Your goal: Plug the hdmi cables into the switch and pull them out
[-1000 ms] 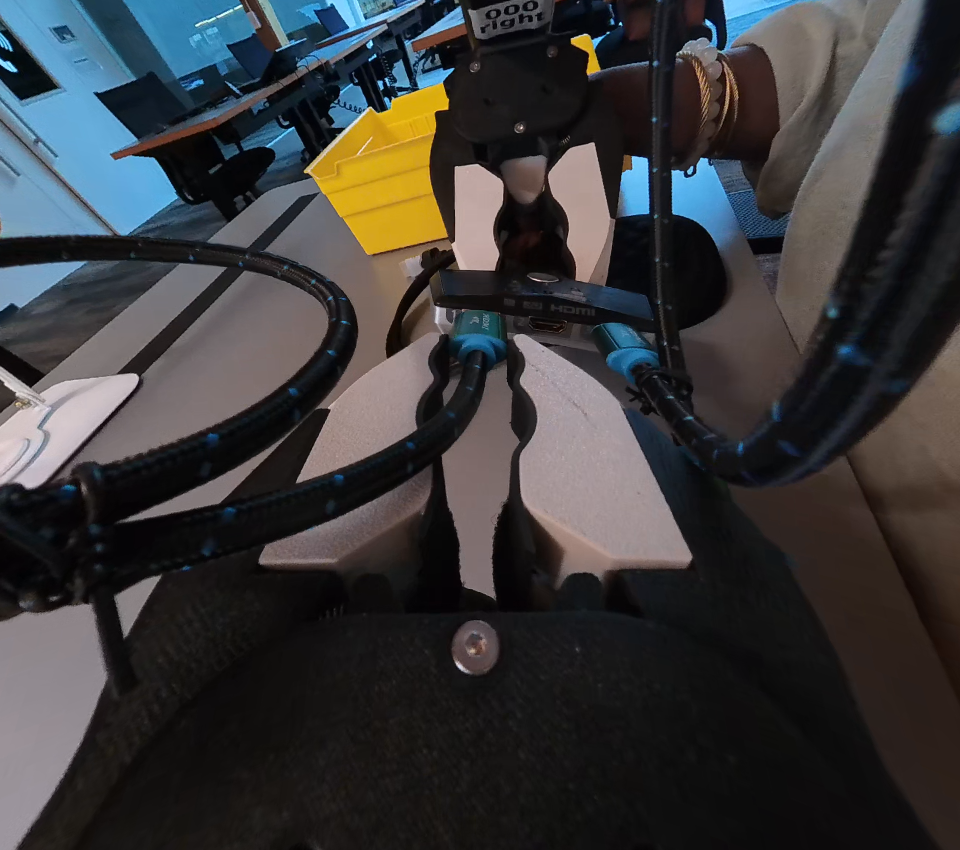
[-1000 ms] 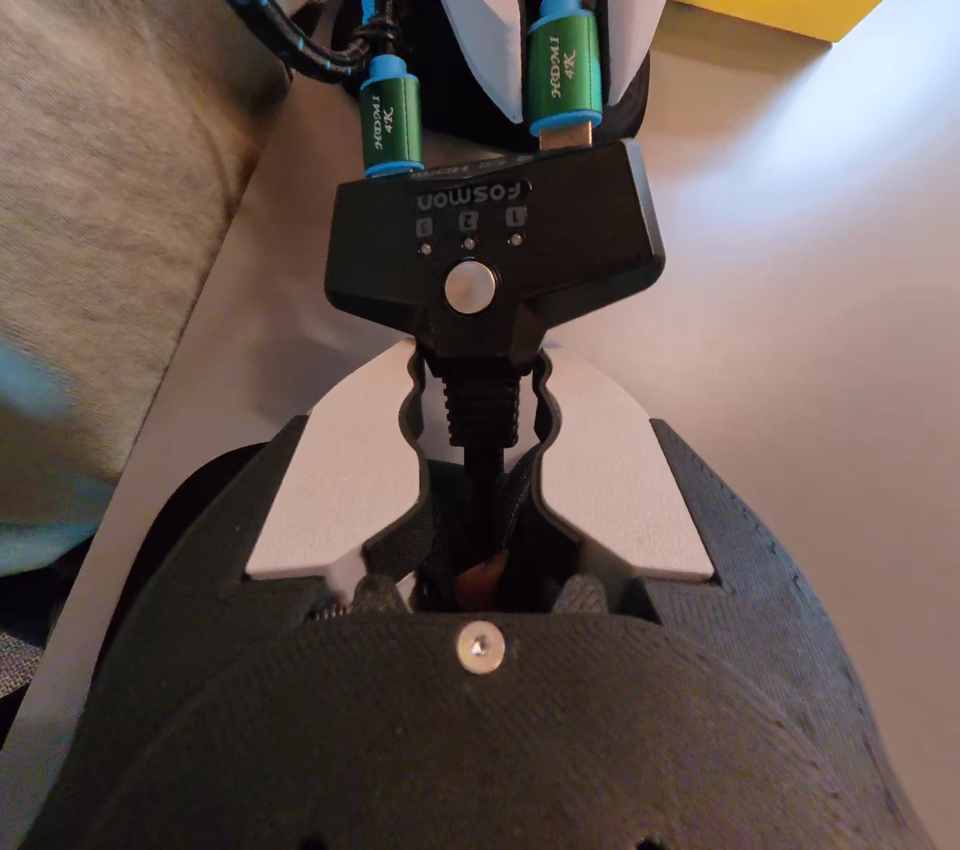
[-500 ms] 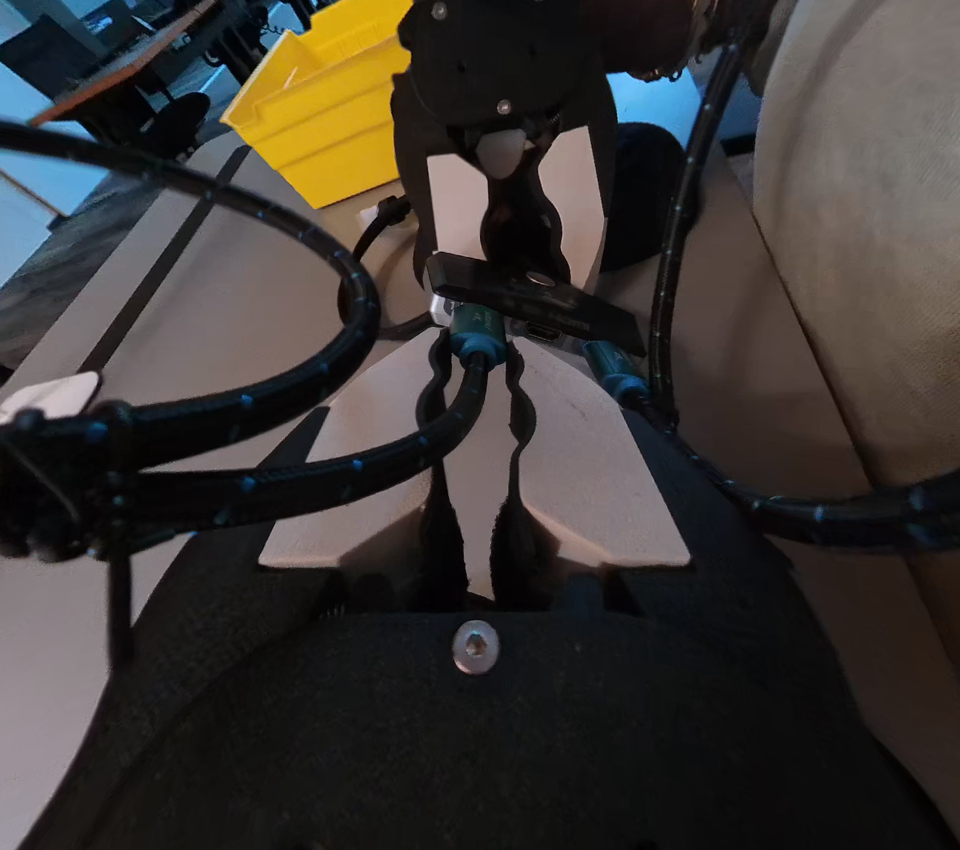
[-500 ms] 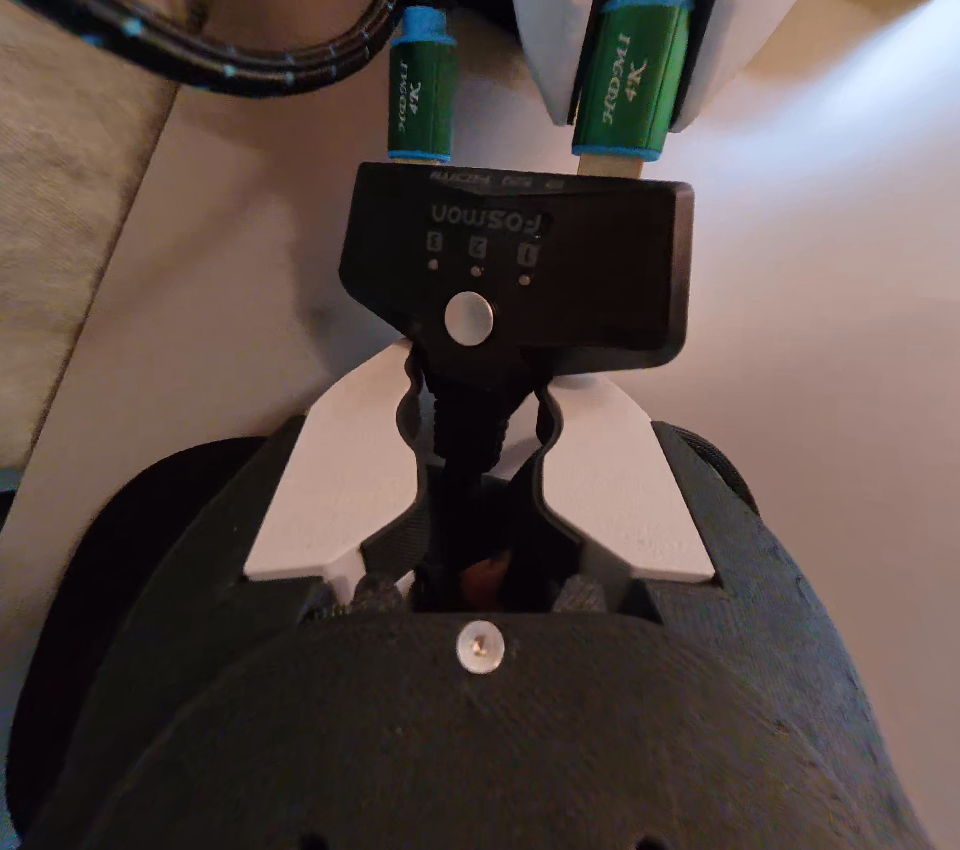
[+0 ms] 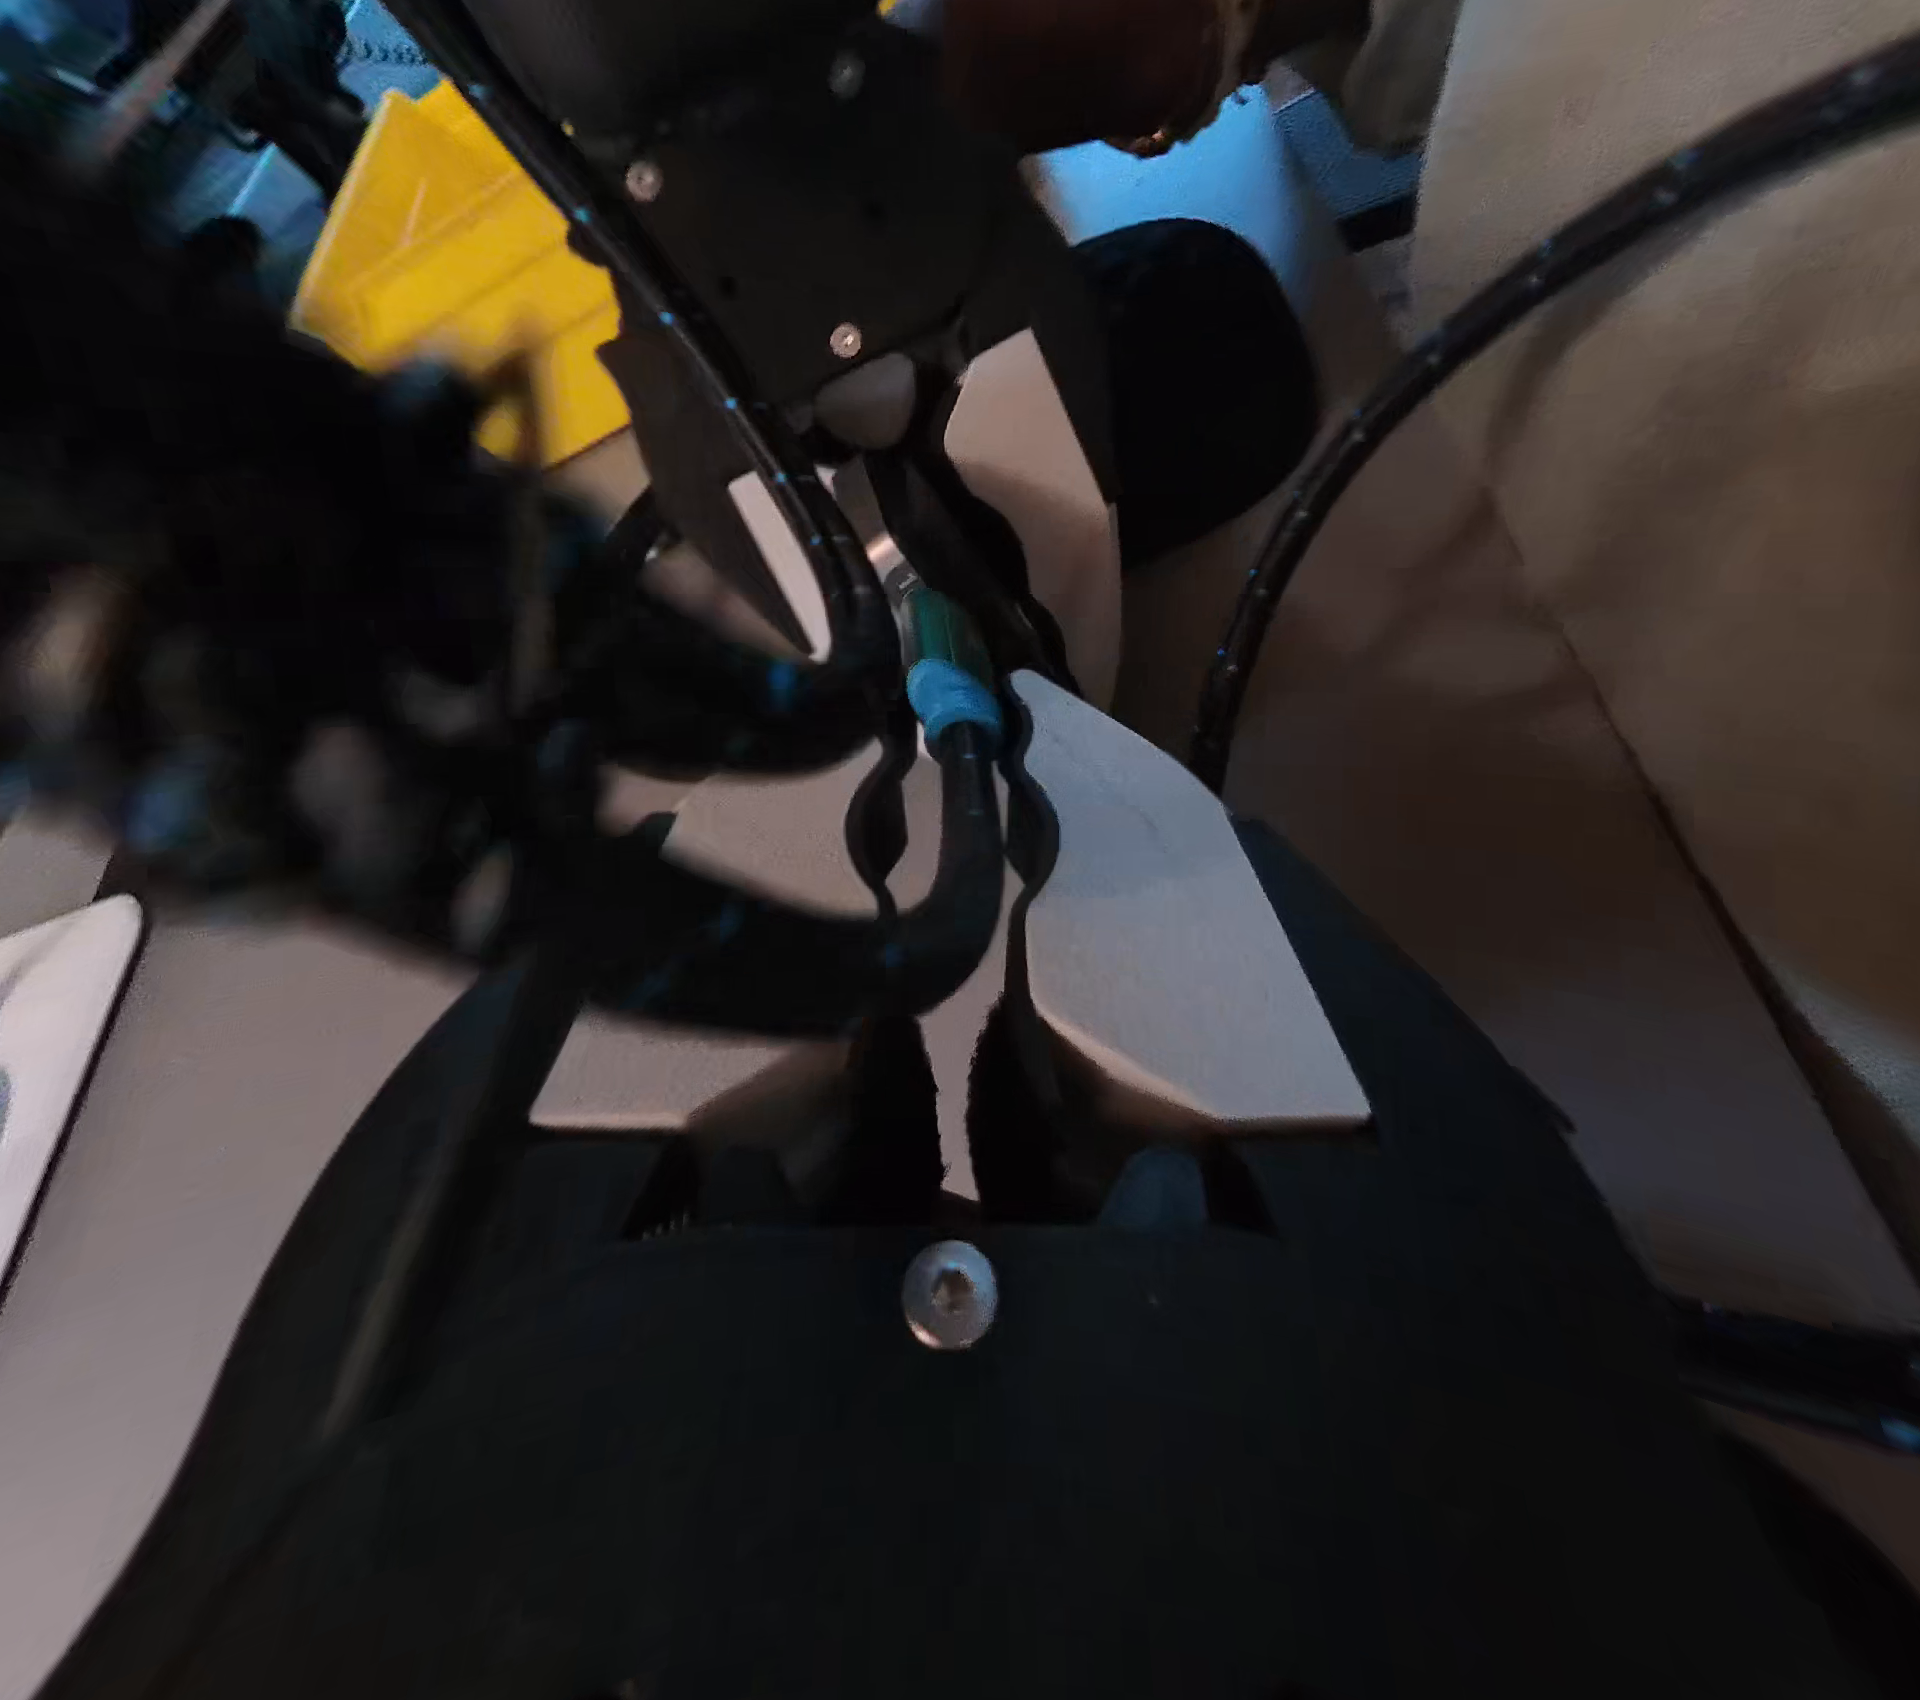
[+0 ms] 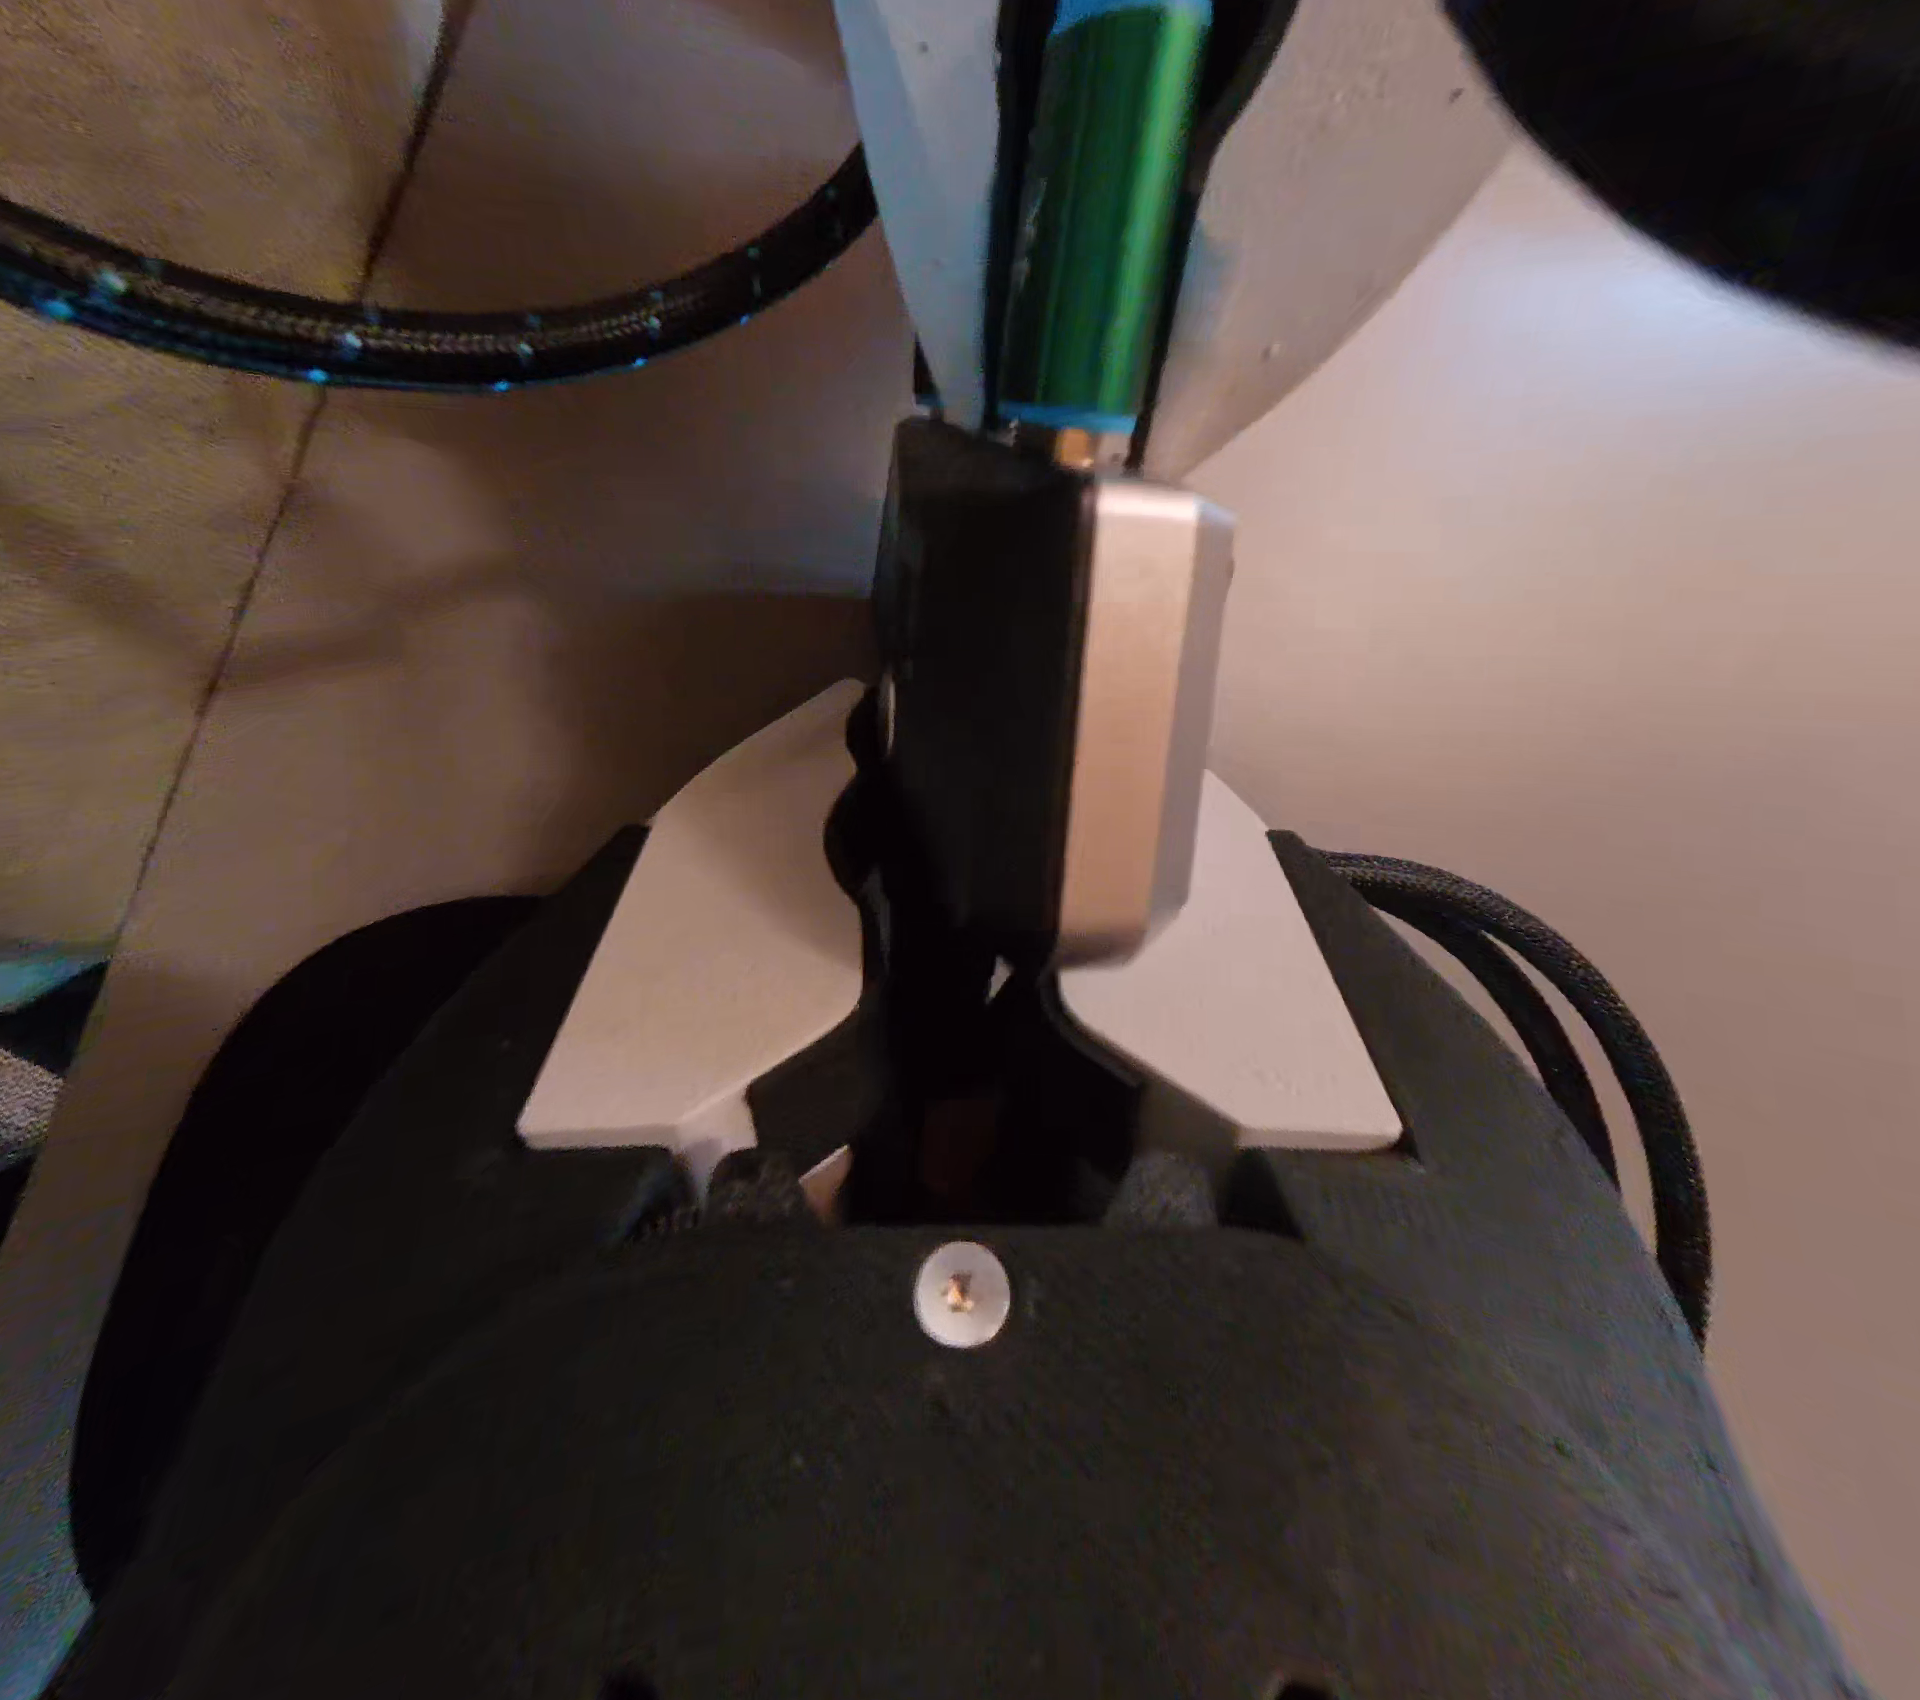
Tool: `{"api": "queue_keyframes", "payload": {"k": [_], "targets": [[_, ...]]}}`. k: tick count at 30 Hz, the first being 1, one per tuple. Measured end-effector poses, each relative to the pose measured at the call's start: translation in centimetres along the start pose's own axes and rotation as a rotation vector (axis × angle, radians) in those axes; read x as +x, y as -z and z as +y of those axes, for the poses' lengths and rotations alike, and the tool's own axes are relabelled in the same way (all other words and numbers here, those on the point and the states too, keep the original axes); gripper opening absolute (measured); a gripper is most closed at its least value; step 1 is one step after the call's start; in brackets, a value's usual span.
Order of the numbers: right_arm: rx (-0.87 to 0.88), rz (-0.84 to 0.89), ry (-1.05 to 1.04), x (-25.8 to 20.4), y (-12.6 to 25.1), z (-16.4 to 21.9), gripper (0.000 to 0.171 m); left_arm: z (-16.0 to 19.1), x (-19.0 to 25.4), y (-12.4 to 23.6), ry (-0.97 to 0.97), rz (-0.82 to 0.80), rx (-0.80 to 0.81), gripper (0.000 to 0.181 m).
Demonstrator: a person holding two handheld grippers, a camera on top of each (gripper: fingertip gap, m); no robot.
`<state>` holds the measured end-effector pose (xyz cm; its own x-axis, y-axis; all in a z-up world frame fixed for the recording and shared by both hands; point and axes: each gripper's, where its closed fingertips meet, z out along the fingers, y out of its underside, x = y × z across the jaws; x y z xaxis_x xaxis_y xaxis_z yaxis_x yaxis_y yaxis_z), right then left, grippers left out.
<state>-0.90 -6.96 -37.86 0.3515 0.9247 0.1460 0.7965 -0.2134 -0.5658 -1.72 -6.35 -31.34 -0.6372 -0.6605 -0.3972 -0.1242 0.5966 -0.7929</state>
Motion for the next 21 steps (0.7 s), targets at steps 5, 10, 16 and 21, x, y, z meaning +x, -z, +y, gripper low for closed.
{"api": "queue_keyframes", "payload": {"k": [5, 10, 16, 21], "targets": [[-0.006, -0.027, -0.028, 0.3, 0.1, -0.1, 0.031, 0.8, -0.5, 0.6, -0.024, -0.074, -0.048, 0.016], [-0.009, -0.012, -0.04, 0.9, 0.1, -0.1, 0.028, -0.9, -1.7, 2.8, 0.14, -0.138, 0.133, 0.033], [0.15, 0.07, -0.076, 2.5, 2.6, -2.5, 0.026, -2.5, -5.4, 9.8, 0.397, -0.319, 0.497, 0.041], [0.364, 0.145, -0.133, 4.4, 6.3, -5.8, 0.025, -1.2, -8.1, 14.0, 0.48, -0.573, 0.597, 0.041]]}}
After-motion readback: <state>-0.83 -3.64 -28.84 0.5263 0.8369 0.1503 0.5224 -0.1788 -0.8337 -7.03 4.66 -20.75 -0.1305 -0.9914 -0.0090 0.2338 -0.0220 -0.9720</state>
